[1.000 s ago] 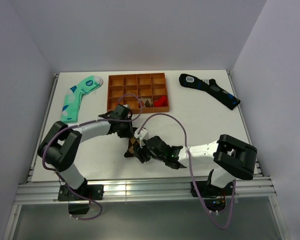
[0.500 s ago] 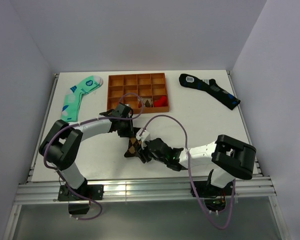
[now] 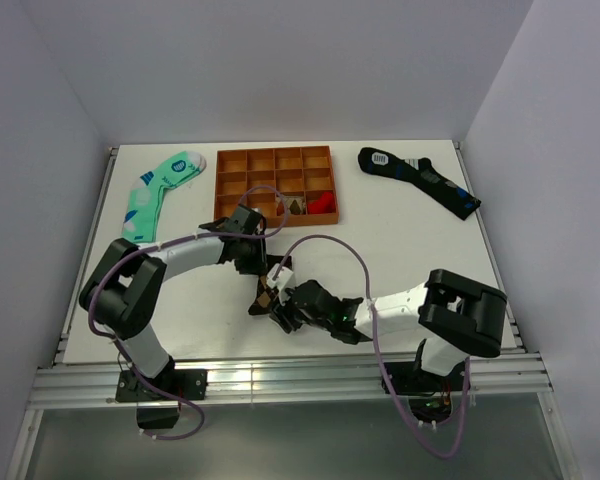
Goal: Roll the socks
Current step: Roll the sock at the center of the board.
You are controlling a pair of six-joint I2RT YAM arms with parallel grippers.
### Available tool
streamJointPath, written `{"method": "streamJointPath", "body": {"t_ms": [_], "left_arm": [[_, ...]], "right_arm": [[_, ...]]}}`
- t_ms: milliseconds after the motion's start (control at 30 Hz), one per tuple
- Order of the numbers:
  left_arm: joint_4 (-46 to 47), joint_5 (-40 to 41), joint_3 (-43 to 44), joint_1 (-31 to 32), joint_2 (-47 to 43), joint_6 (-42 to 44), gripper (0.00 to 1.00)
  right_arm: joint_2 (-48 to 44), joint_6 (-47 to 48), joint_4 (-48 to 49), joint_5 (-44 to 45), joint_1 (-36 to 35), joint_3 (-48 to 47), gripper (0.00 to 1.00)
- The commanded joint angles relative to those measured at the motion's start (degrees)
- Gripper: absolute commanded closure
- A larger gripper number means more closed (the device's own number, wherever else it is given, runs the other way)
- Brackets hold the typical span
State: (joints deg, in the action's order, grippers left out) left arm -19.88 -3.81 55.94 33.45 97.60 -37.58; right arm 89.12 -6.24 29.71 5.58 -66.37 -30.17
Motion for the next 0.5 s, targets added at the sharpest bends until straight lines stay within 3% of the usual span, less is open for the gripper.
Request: {"method": "streamJointPath", "body": {"t_ms": [0,367,467], "left_arm": [[-1.1,-1.4,2.2,-0.3,1.2,1.7,0.64],[-1.8,-1.7,3.5,-0.3,2.5,2.1,0.64],[-1.6,-1.7,3.2,-0.3,2.9,1.9,0.64]], "right_arm": [[1.8,2.0,0.2,1.4,-0.8,-2.3,0.48],[8.2,4.0,2.4,8.2,-1.0,-2.3,0.51],[9.4,3.8,4.6,9.3,-1.0,-1.6,0.60]]}}
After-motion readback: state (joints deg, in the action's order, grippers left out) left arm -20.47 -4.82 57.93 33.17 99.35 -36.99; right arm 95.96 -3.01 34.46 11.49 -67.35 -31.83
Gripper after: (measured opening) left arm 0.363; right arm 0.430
